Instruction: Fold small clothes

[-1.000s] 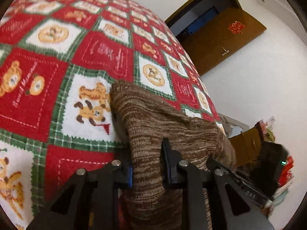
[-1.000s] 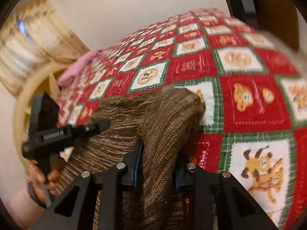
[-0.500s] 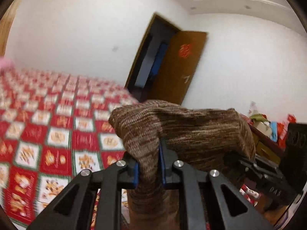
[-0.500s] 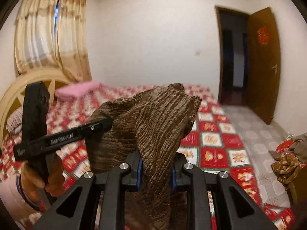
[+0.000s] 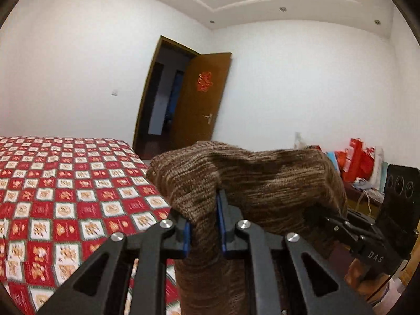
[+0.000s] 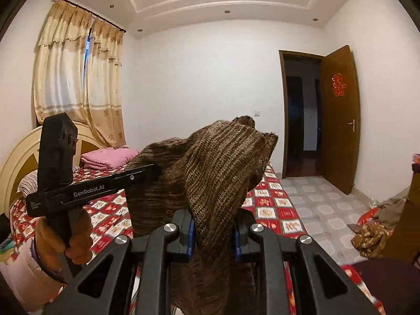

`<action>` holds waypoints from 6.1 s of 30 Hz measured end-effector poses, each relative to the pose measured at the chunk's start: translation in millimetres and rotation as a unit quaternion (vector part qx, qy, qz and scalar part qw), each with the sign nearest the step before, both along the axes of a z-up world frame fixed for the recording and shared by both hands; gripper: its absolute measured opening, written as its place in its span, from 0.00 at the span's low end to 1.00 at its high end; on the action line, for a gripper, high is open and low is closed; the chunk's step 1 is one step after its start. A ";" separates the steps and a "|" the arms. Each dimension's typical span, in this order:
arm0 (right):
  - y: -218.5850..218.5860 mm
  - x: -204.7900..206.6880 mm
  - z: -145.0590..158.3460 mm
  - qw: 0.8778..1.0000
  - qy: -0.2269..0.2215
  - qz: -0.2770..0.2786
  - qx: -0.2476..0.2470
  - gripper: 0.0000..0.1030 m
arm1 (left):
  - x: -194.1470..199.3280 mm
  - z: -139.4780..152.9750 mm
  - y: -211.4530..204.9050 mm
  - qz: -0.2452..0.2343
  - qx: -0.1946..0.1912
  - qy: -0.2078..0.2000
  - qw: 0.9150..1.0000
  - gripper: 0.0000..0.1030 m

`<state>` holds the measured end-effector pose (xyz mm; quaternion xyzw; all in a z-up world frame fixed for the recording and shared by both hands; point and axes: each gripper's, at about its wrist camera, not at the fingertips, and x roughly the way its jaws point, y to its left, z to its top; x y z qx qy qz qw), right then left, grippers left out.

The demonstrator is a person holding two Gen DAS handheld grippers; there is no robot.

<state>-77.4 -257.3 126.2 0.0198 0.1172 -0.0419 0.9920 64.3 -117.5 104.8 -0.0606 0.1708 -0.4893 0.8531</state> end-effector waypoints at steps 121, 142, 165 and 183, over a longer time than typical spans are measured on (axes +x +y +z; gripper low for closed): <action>-15.2 -136.1 -207.3 0.903 0.398 -0.105 0.121 0.62 | -129.3 -245.9 -61.5 0.060 0.486 0.113 0.865 0.78; 11.3 -160.9 -92.7 0.955 0.224 -0.176 0.087 0.63 | -181.6 -95.9 -33.4 0.127 0.319 -0.010 0.939 1.00; 46.8 -198.2 -26.3 0.966 -0.006 -0.255 -0.040 0.76 | -199.9 -34.4 -14.1 0.239 0.170 -0.075 0.953 1.00; 35.2 -198.8 -37.2 0.964 0.014 -0.264 -0.013 0.76 | -207.4 -38.3 -20.2 0.242 0.182 -0.086 0.949 1.00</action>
